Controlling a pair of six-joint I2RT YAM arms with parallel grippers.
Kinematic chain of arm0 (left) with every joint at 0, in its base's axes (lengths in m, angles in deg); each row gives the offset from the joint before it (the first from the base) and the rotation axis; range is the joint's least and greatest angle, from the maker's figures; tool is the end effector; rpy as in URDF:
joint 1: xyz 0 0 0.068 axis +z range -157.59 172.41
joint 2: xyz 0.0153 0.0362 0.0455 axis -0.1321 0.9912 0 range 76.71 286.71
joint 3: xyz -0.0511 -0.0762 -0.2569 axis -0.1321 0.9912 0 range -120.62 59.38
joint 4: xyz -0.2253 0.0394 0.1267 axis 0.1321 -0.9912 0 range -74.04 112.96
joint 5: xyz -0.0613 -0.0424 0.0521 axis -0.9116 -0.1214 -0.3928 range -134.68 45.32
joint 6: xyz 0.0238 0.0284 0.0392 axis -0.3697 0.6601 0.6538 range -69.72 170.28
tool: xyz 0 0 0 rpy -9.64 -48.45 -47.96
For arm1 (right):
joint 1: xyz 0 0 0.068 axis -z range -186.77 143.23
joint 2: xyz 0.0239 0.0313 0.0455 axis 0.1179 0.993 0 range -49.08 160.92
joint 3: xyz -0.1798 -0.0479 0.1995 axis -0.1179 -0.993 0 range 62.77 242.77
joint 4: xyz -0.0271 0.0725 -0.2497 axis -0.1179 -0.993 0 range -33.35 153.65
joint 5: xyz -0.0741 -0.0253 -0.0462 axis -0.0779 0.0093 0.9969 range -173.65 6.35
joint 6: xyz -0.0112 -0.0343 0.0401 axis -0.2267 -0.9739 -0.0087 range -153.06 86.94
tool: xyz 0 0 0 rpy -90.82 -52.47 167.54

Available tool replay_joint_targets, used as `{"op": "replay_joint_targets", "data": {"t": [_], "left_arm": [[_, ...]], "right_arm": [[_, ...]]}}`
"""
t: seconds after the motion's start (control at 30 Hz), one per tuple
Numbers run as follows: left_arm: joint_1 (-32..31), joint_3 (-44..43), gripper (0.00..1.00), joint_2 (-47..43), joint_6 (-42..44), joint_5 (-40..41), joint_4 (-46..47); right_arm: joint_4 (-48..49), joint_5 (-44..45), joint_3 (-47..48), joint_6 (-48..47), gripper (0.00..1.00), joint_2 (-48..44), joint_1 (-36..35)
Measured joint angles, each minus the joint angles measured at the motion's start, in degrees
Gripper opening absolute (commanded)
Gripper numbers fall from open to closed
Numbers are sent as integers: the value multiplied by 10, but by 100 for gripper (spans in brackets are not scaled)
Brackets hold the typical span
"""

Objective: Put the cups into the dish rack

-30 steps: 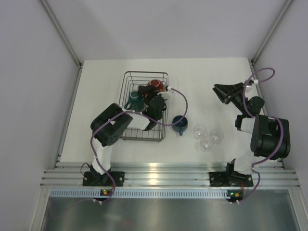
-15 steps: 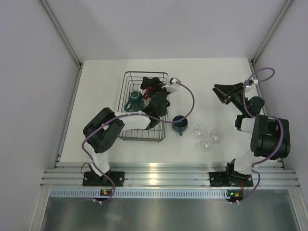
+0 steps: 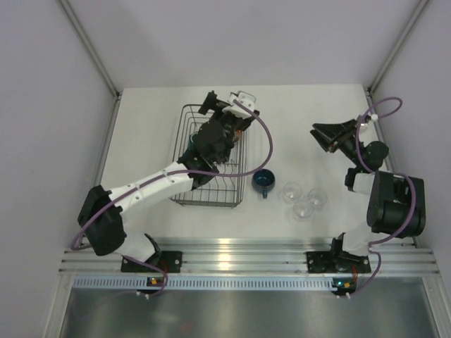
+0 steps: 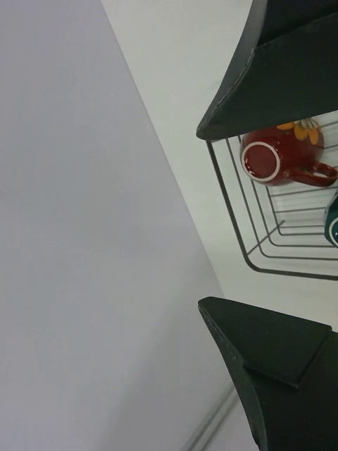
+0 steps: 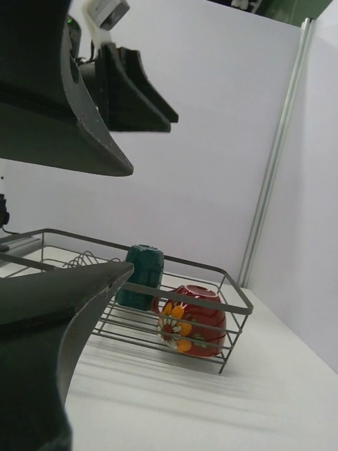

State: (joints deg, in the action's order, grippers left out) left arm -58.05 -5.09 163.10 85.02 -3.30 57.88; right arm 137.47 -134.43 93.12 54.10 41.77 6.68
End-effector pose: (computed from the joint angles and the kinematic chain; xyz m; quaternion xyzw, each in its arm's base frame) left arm 0.2417 -0.2559 0.3638 0.1906 0.6159 0.1178 0.7553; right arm 0.2892 -0.0408 0.2161 0.2163 0.6167 0.6379 0.4075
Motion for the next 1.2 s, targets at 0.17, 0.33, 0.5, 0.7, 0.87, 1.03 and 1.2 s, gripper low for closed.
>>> {"op": "replay_joint_targets", "data": {"t": [0.17,0.33,0.5,0.7,0.87,1.03,1.2], "left_arm": [[7,-51,99,-58,-118,-77,-120],[21,-72,99,-82,-242,-140,-230],[84,-59,99,-96,-383,-238,-310],[189,8,99,-149,-505,-339,-352],[197,48,99,-178,-546,-370,-379],[230,107,99,-205,-581,-395,-389],[260,145,99,-232,-597,-396,-401]], "right_arm": [[1,-15,0,-15,64,-38,1],[2,-33,0,-36,73,-71,1],[-66,-40,-6,-160,76,-153,-3],[-433,66,97,-480,78,-303,-84],[-562,102,137,-589,77,-297,-129],[-694,186,141,-656,77,-260,-189],[-810,258,191,-714,77,-216,-251]]}}
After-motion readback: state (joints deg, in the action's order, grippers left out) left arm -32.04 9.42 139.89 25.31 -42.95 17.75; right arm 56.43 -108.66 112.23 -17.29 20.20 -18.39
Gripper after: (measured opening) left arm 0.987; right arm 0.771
